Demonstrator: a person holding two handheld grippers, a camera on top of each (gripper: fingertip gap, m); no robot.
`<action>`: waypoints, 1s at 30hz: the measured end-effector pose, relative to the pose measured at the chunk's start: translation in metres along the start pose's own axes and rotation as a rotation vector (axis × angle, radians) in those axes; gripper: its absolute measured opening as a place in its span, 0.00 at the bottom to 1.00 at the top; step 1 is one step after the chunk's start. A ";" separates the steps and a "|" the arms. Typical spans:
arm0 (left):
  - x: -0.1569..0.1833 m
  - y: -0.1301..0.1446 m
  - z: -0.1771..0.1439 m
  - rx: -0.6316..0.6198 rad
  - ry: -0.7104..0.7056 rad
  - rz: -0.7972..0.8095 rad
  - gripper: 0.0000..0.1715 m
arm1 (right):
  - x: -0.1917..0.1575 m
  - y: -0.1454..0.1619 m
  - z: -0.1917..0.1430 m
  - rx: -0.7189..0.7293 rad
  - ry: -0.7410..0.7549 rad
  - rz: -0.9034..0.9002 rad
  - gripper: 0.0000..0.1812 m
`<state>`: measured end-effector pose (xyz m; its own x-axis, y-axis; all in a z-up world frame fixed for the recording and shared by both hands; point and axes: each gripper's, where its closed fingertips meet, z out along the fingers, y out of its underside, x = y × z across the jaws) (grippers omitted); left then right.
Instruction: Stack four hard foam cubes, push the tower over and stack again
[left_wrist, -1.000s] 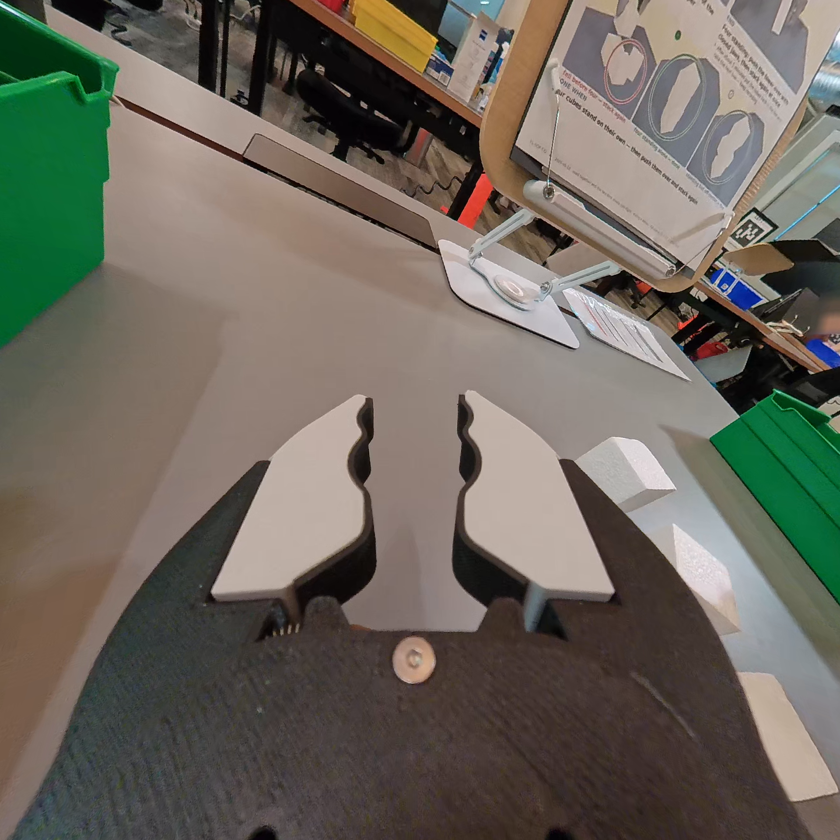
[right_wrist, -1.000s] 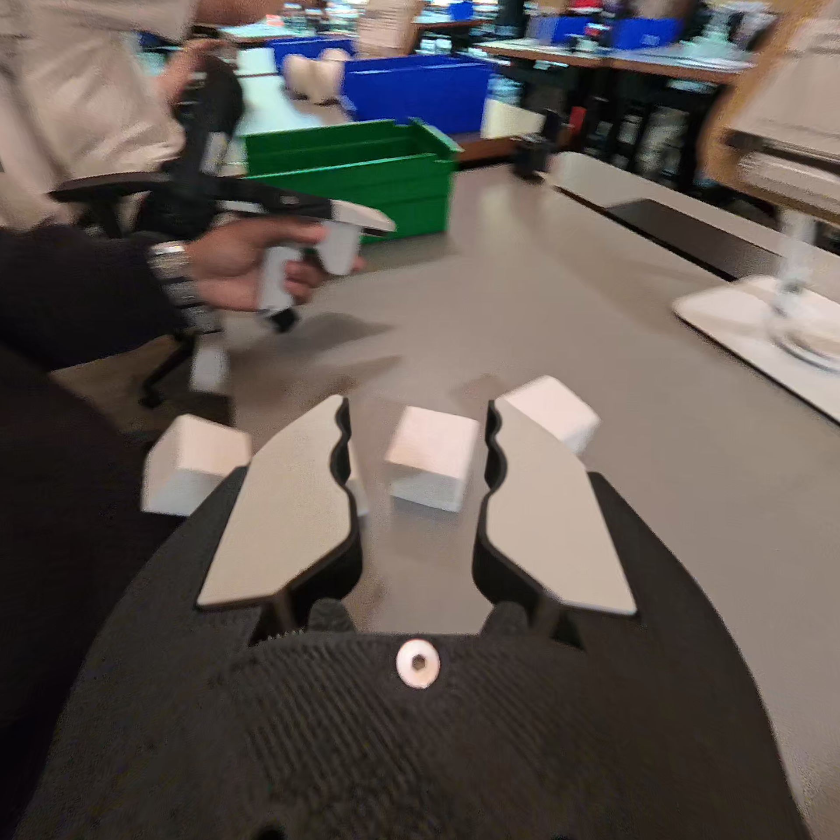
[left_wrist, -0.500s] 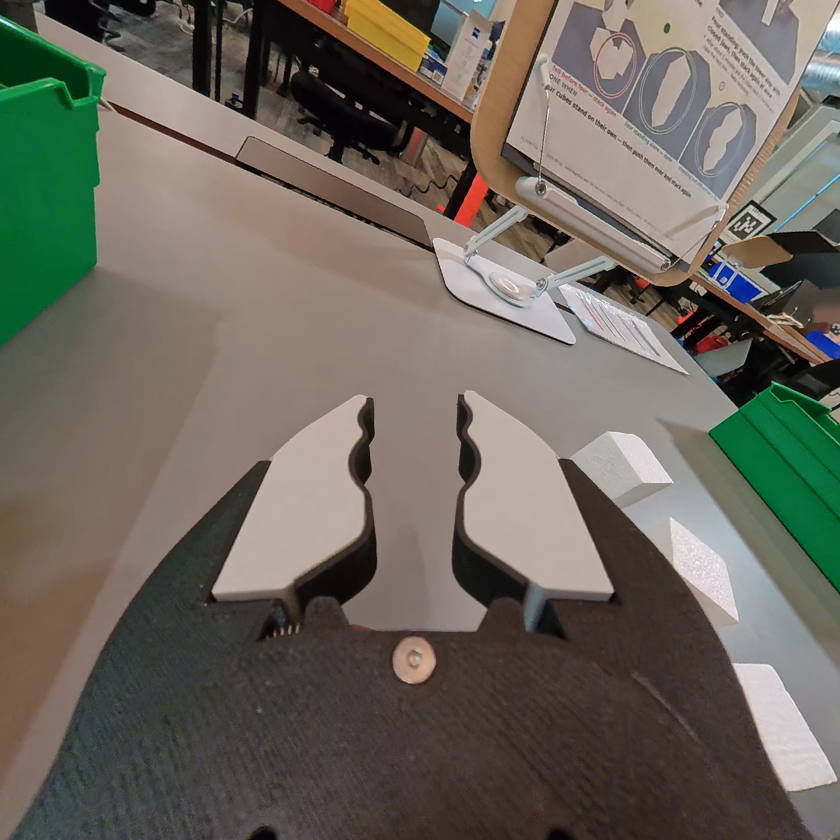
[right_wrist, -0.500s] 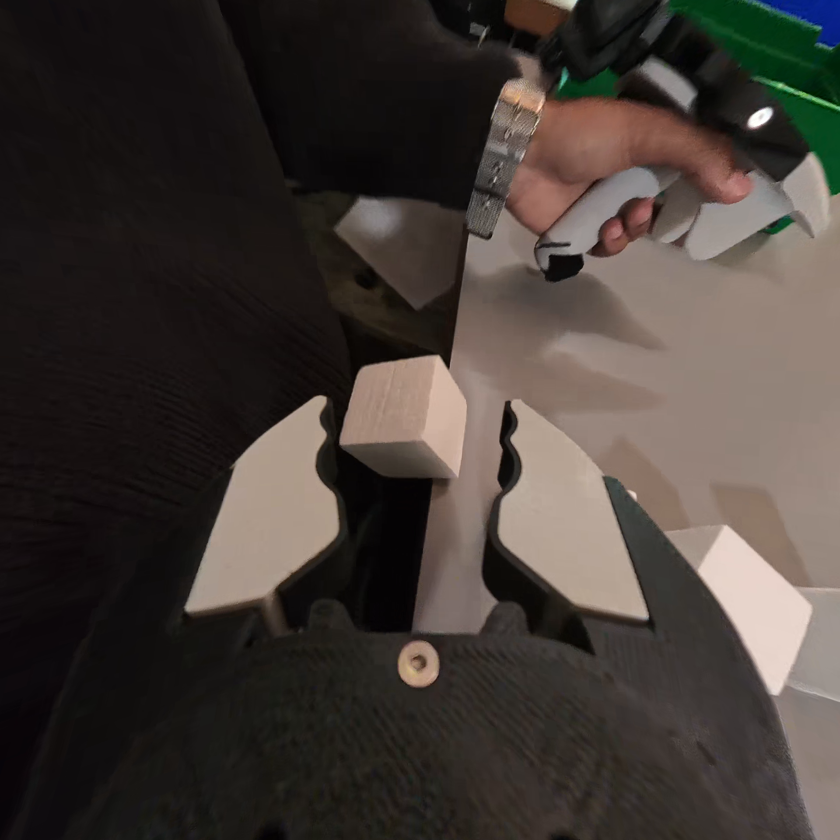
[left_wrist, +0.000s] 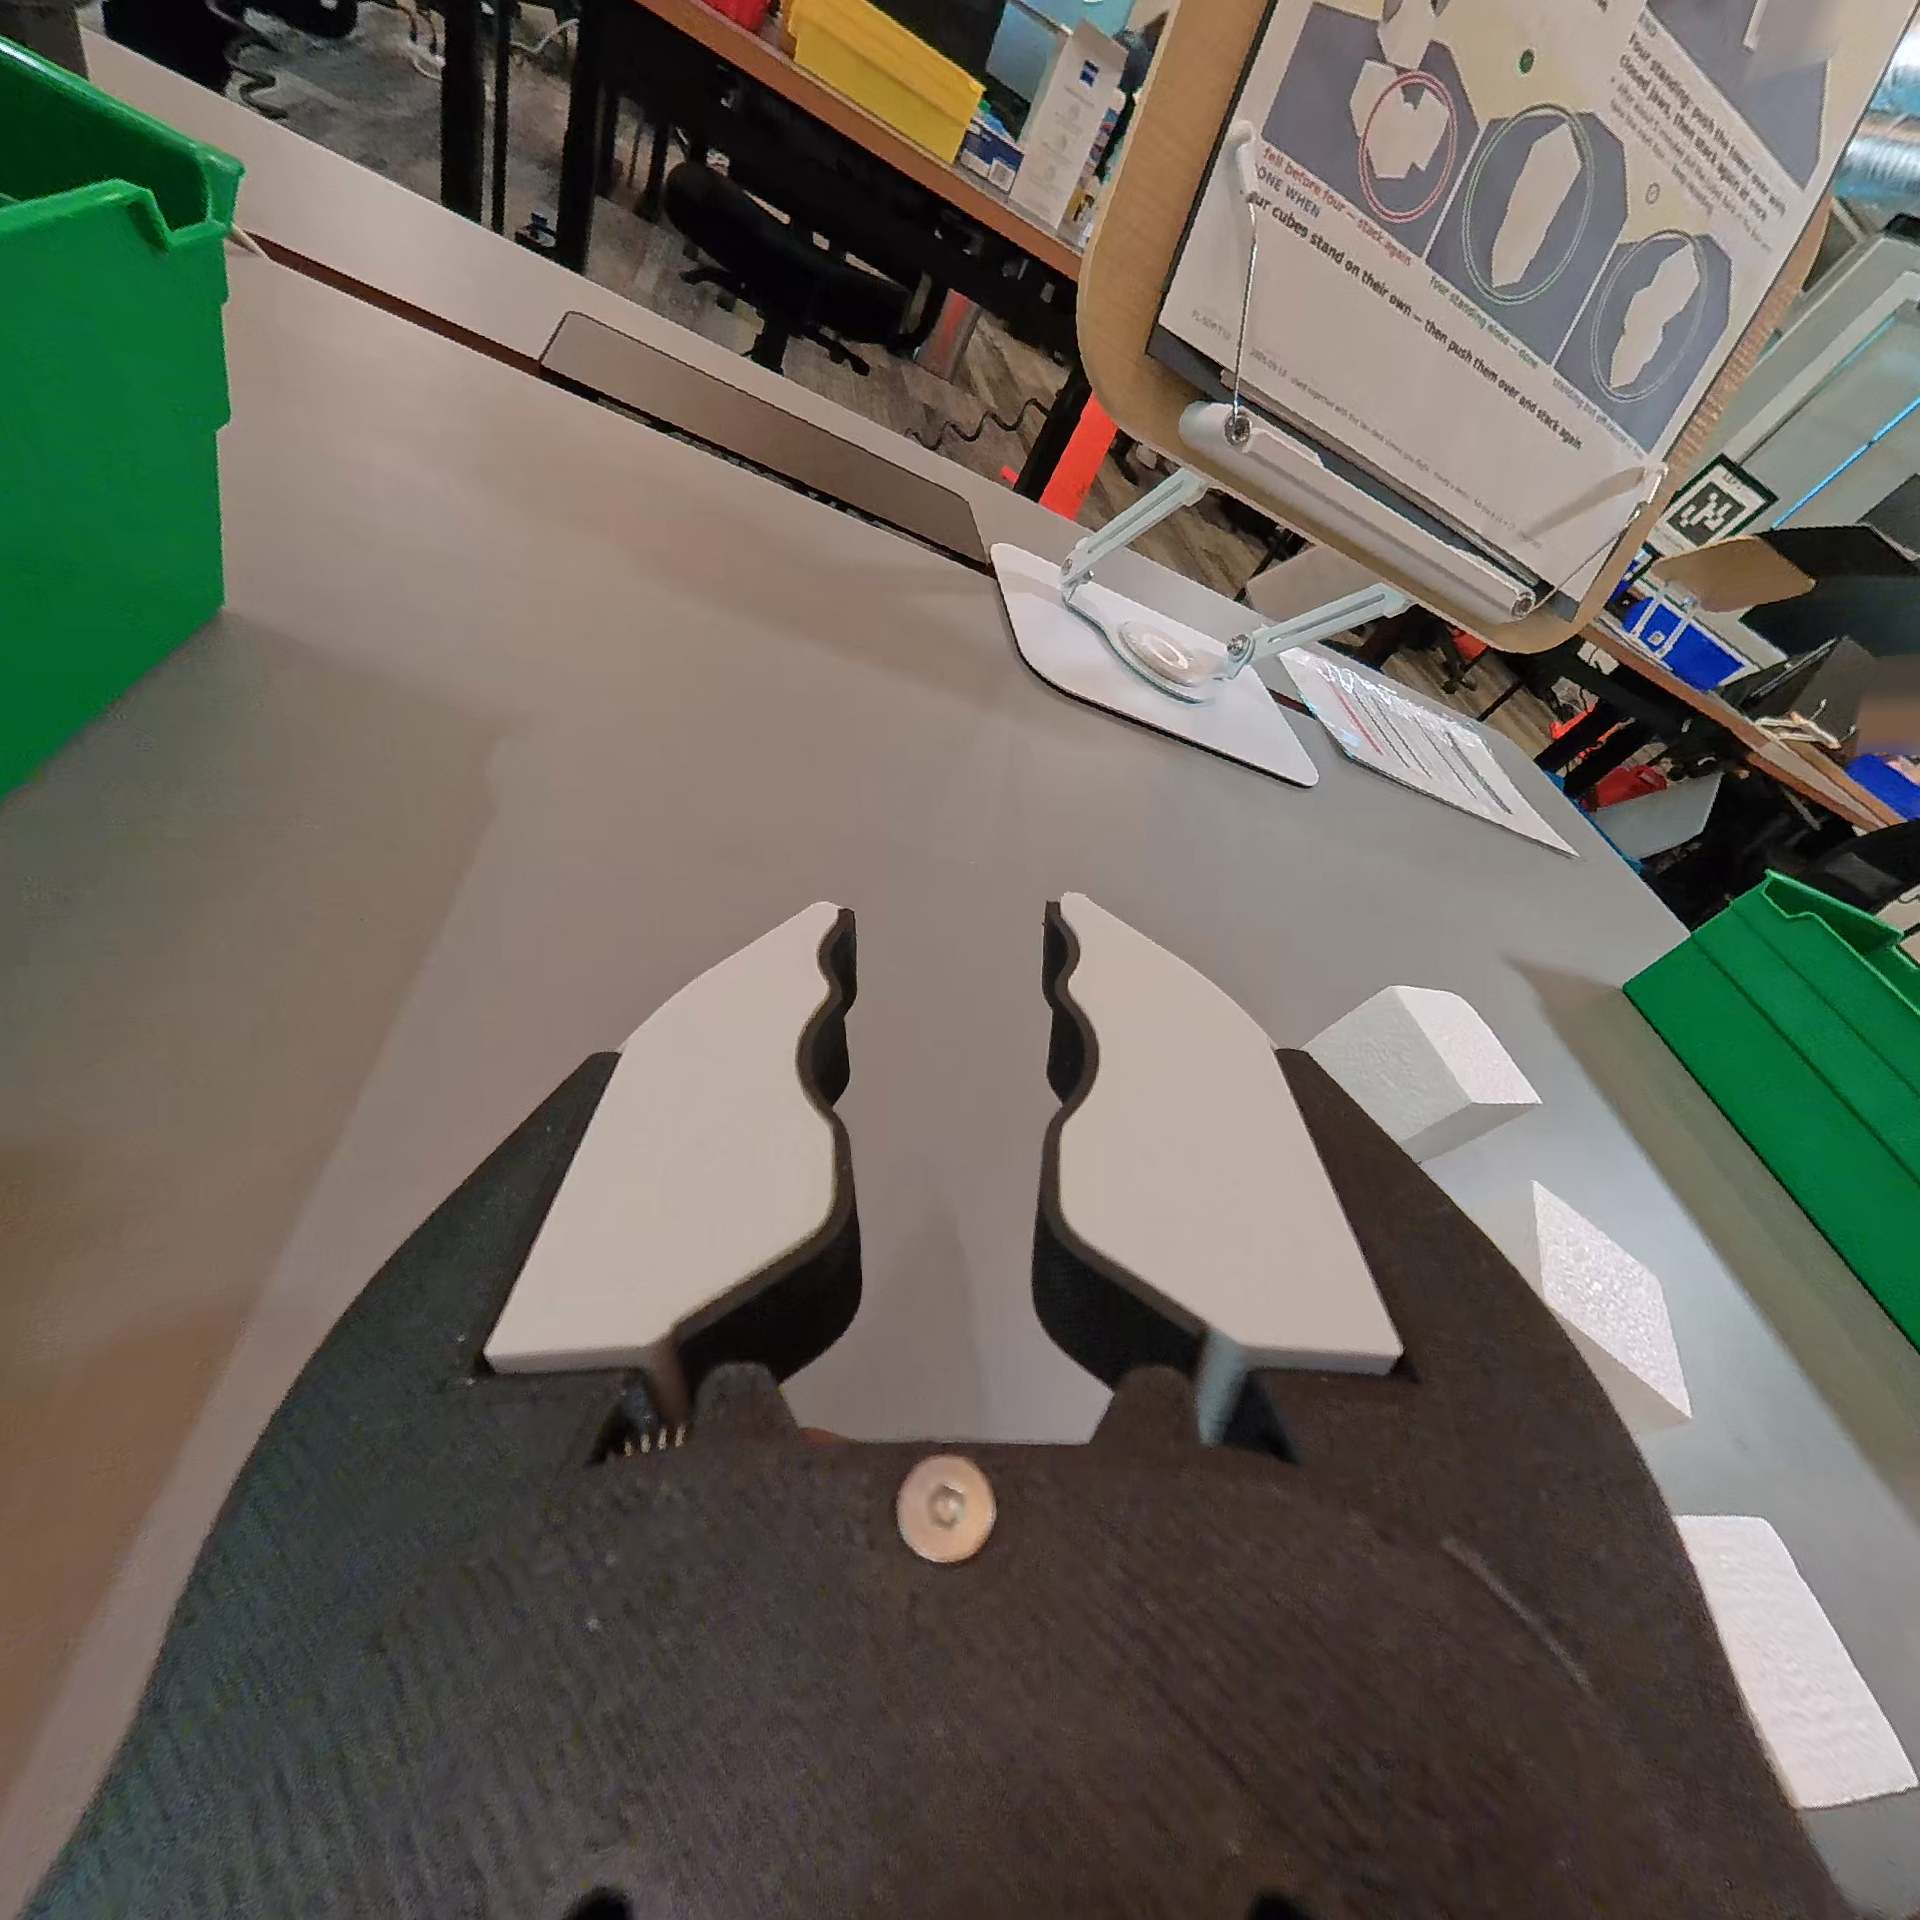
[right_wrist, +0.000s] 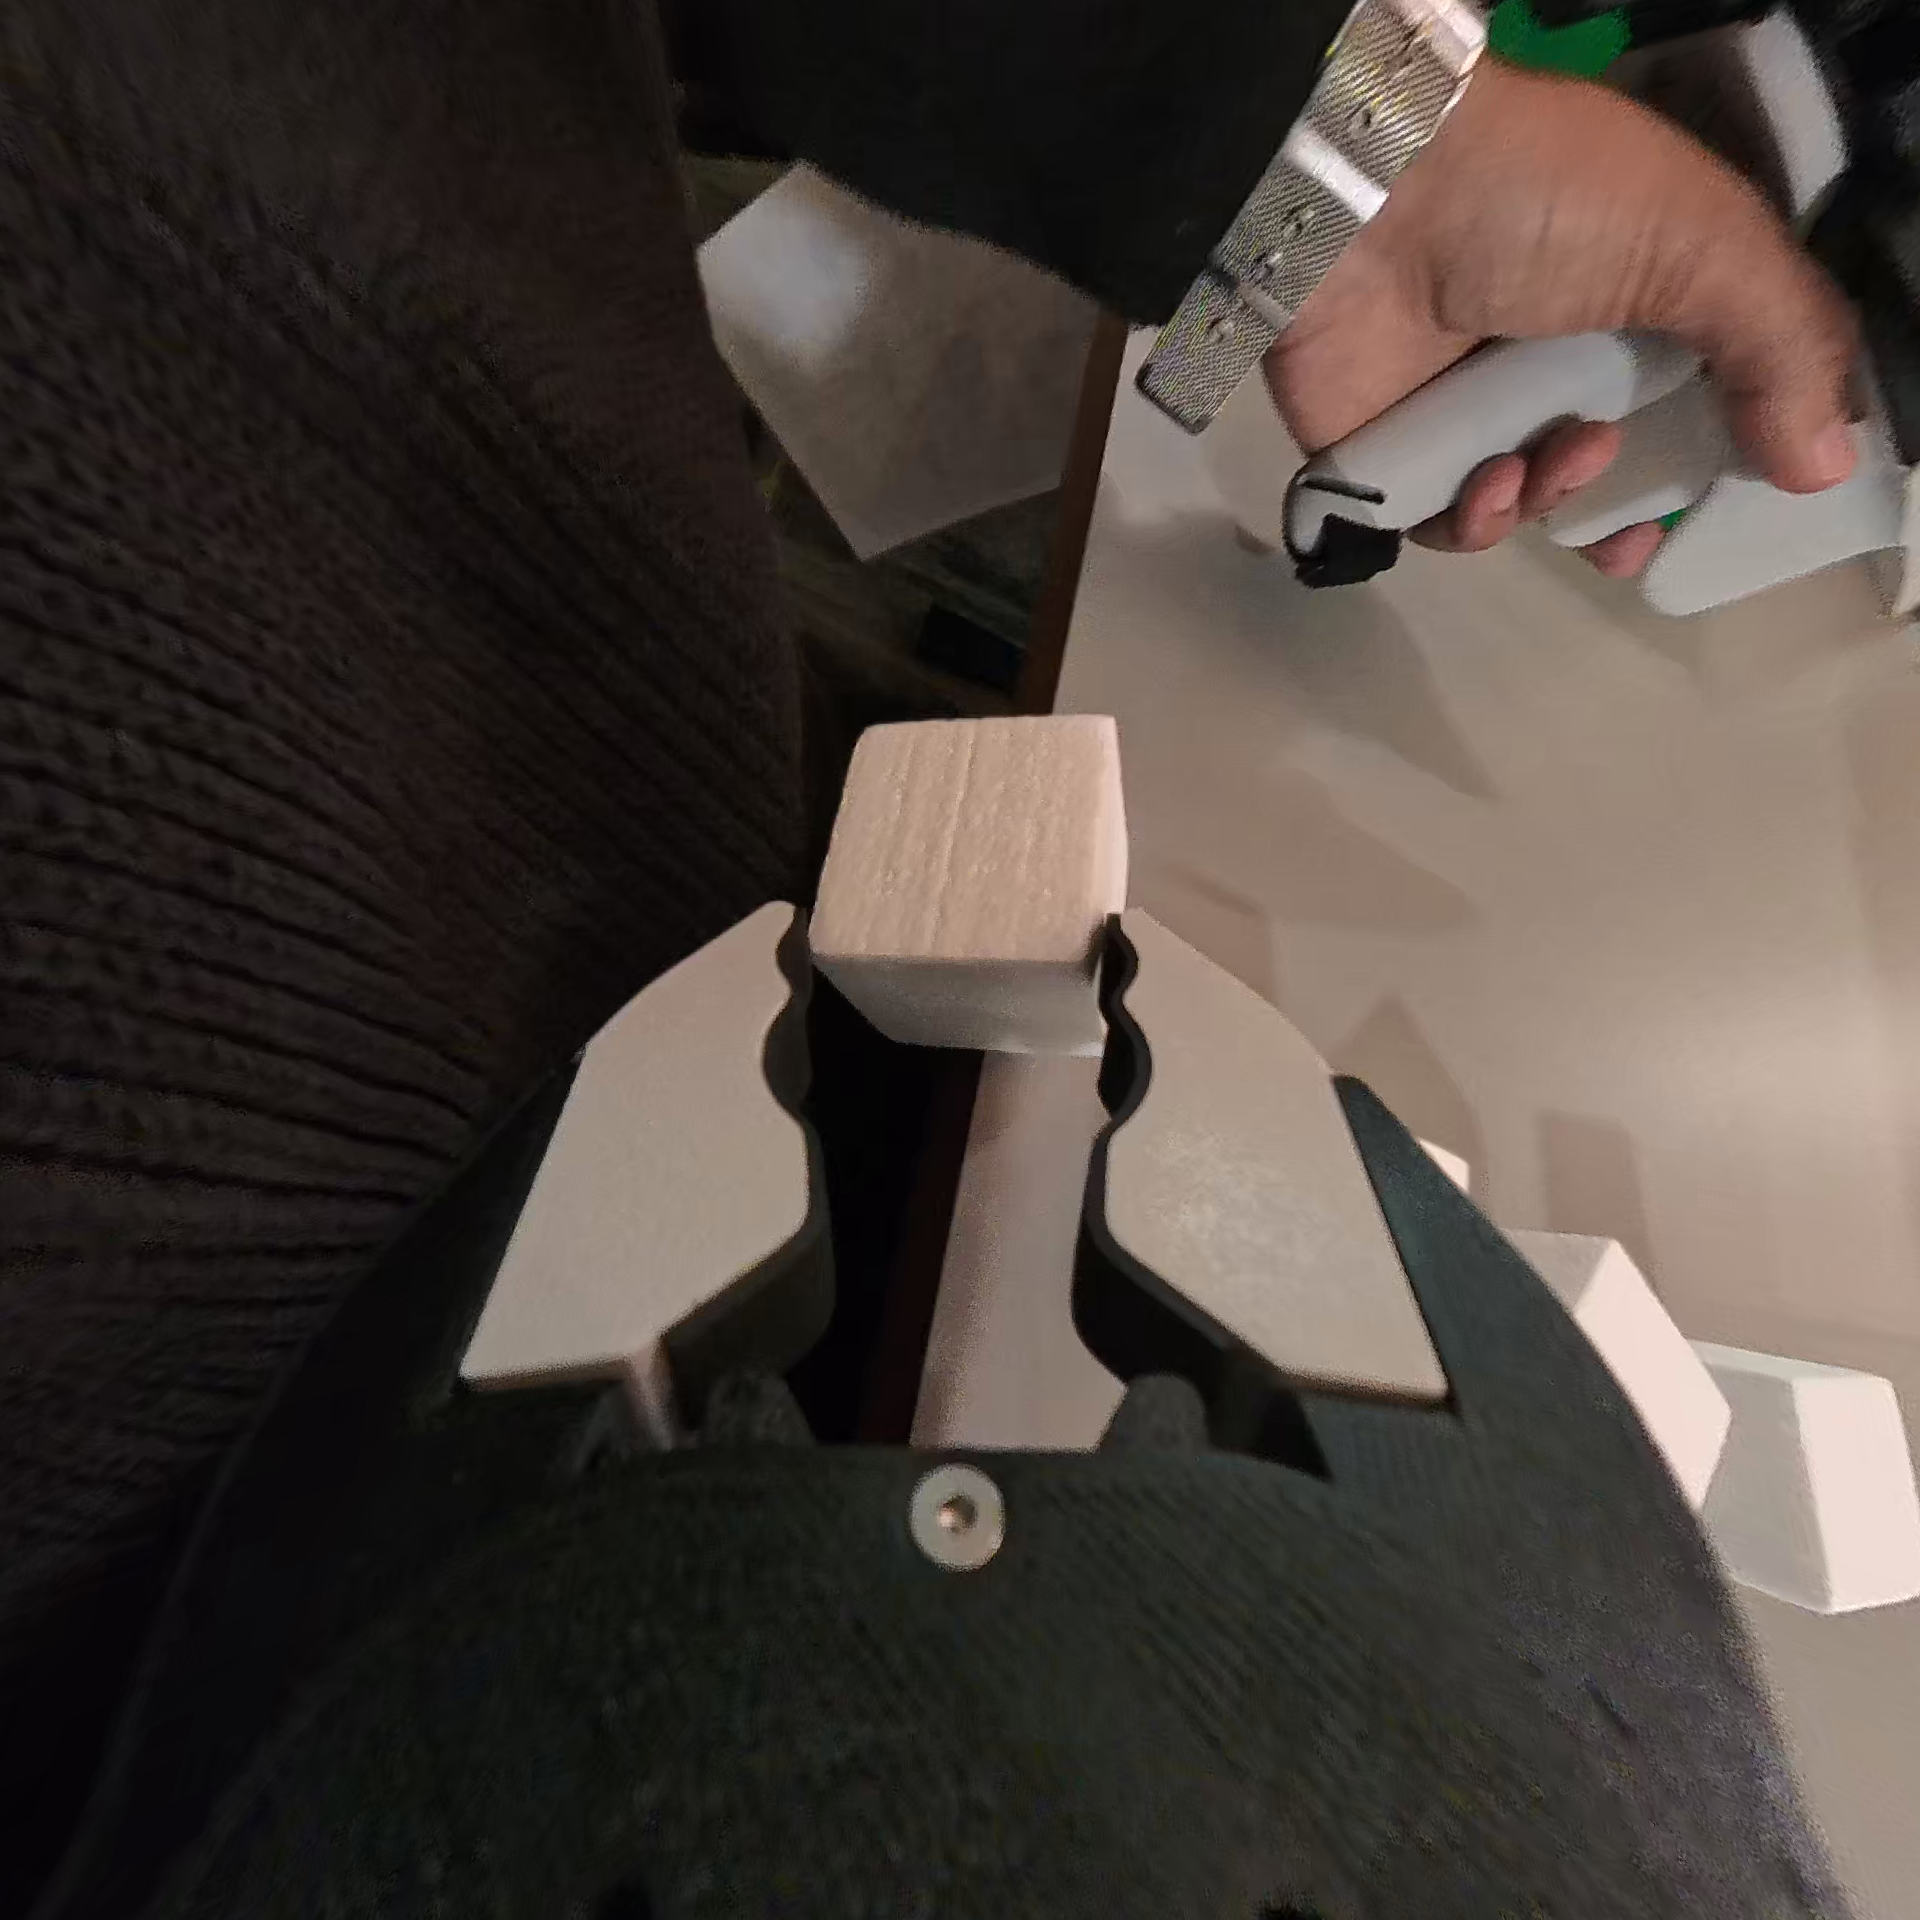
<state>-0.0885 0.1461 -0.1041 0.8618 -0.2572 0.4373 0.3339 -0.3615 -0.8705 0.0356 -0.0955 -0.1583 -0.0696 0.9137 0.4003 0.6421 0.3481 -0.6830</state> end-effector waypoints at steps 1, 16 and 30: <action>0.000 0.000 0.000 0.000 0.000 -0.002 0.20 | 0.003 -0.005 -0.003 0.031 0.002 0.025 0.30; 0.007 0.004 0.002 -0.018 0.019 0.023 0.20 | 0.137 0.034 -0.144 0.382 0.390 0.386 0.30; 0.032 0.024 0.008 -0.116 0.144 0.071 0.17 | 0.153 0.167 -0.125 0.127 0.127 0.657 0.30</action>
<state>-0.0500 0.1364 -0.1127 0.8151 -0.4083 0.4109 0.2211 -0.4364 -0.8722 0.2278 0.0763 -0.1342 0.3995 0.9149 -0.0584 0.4256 -0.2415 -0.8721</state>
